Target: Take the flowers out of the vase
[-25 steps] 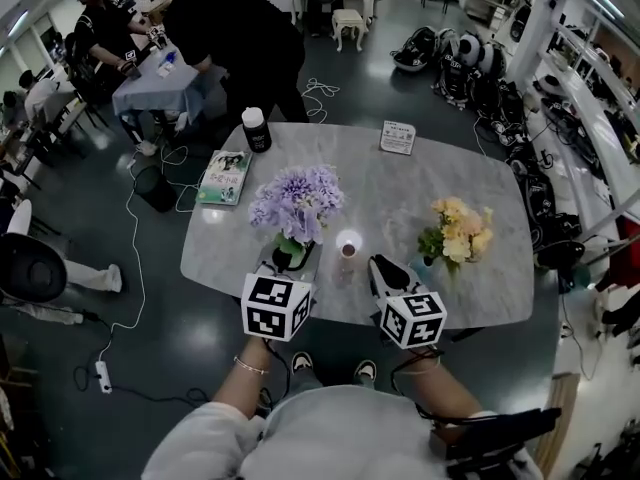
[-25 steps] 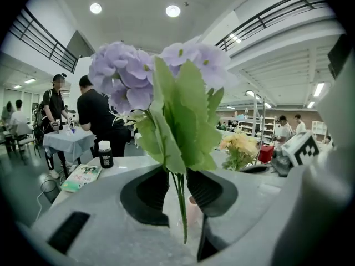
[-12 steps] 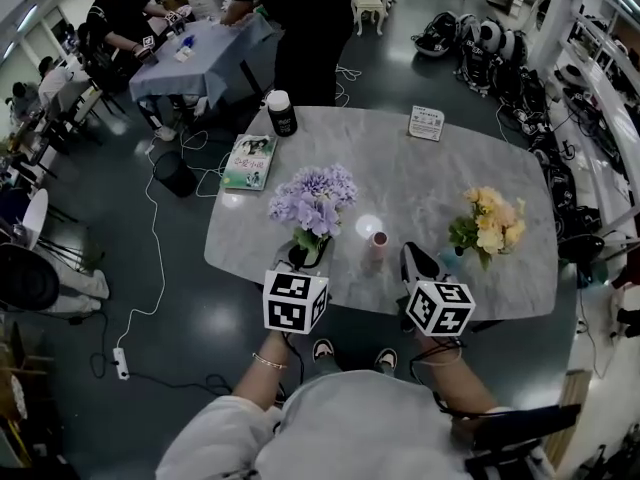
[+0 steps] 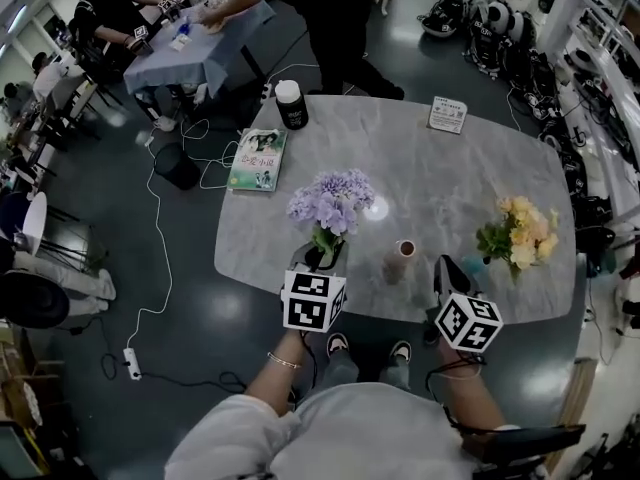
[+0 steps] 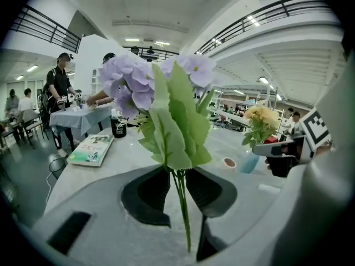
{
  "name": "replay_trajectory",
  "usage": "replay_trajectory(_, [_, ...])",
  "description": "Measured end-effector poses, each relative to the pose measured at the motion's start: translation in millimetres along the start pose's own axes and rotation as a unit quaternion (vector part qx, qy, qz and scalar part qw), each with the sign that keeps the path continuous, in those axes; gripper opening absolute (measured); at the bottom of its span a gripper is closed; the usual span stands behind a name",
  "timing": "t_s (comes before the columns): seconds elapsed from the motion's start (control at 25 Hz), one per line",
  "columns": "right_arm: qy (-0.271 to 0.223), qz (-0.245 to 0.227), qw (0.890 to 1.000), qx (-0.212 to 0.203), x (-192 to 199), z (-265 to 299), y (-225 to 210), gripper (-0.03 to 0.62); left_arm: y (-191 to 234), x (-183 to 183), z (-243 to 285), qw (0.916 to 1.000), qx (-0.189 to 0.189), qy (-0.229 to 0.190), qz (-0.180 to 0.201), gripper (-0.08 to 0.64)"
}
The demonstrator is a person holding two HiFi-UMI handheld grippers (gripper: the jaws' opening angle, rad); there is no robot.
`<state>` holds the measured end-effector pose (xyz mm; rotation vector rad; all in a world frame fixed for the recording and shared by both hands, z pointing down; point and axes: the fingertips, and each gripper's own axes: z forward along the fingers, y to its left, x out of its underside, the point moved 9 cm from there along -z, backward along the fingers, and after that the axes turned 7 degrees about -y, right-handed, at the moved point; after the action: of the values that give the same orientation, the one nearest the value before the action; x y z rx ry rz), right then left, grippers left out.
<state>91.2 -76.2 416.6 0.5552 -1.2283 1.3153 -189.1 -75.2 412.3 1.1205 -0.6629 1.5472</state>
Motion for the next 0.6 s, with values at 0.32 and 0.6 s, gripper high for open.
replay_trajectory(0.32, [0.022, 0.021, 0.998, 0.047, 16, 12, -11, 0.011, 25, 19, 48, 0.9992, 0.010, 0.036, -0.014, 0.094])
replay_trajectory(0.6, [0.041, 0.037, 0.996, 0.070, 33, 21, -7, 0.011, 43, 34, 75, 0.9976, 0.017, 0.064, -0.022, 0.092])
